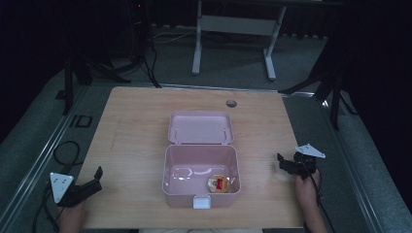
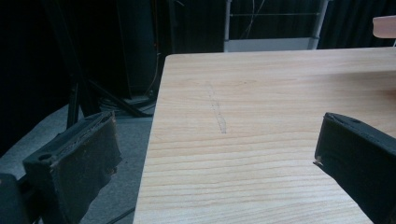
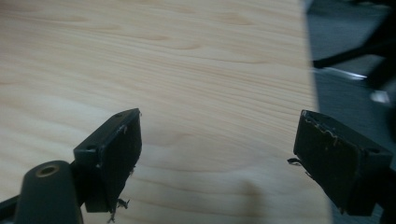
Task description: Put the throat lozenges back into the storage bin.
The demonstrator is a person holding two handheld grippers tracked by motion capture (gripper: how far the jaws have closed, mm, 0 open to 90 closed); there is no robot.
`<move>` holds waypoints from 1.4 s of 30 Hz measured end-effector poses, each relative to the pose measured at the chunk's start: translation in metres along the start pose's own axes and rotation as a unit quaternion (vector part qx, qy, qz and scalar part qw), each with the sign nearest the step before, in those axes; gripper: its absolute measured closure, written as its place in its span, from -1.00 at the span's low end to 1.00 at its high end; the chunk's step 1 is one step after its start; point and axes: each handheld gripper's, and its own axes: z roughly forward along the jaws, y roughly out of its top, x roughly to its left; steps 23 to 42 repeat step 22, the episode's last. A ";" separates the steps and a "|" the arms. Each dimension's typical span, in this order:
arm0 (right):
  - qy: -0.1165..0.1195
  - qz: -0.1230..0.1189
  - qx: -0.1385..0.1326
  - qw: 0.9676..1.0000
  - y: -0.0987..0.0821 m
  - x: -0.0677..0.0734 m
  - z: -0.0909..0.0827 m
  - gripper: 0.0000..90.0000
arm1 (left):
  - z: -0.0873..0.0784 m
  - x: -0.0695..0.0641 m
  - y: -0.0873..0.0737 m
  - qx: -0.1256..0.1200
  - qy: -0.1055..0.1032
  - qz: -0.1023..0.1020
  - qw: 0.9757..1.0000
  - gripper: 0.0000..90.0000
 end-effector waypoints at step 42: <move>-0.066 0.117 -0.043 0.990 -0.010 -0.020 -0.006 -0.70 | 0.000 0.001 0.000 -0.004 0.002 -0.007 1.000 -0.99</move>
